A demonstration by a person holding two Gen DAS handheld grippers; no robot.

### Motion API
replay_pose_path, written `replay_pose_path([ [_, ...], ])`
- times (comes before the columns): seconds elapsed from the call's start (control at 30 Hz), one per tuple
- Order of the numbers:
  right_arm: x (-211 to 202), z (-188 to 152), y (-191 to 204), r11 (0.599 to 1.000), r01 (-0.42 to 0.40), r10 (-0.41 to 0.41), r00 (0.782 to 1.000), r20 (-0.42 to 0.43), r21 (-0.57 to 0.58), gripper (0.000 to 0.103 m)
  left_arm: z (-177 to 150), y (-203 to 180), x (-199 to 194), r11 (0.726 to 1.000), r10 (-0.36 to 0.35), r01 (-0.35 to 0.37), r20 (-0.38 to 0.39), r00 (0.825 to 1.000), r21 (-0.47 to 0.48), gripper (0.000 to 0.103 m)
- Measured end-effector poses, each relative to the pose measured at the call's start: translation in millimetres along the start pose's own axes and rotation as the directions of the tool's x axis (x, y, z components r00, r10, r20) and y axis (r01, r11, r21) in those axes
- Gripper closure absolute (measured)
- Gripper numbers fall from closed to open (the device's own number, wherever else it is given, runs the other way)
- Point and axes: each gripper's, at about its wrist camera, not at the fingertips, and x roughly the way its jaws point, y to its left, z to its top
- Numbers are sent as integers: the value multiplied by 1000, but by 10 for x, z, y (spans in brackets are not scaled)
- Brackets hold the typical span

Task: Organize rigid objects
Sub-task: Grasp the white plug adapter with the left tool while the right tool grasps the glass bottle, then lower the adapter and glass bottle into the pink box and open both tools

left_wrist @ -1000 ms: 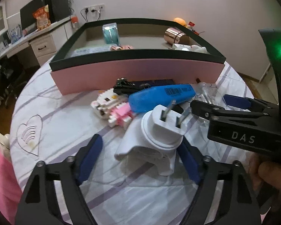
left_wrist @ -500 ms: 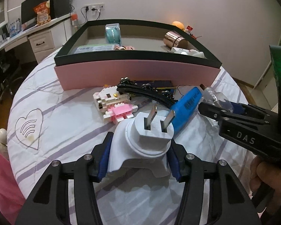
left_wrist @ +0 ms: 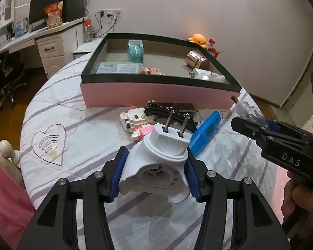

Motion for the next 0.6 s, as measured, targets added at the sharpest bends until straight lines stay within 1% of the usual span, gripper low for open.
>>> replay_pose_path([
  [0.13, -48, 45, 34, 1000, -15, 15, 1000, 12, -6, 52, 81, 15, -103, 1000, -1, 1, 29, 1000, -4, 50],
  [0.3, -115, 139, 104, 999, -31, 31, 999, 37, -21, 52, 283, 40, -200, 1000, 22, -22, 70, 997, 1, 50],
  [0.47, -164, 366, 180, 998, -47, 51, 996, 77, -47, 52, 608, 99, -244, 999, 52, -51, 130, 990, -8, 50],
  [0.6, -168, 589, 206, 997, -44, 51, 993, 111, -68, 52, 914, 153, -222, 998, 68, -68, 173, 983, -7, 50],
])
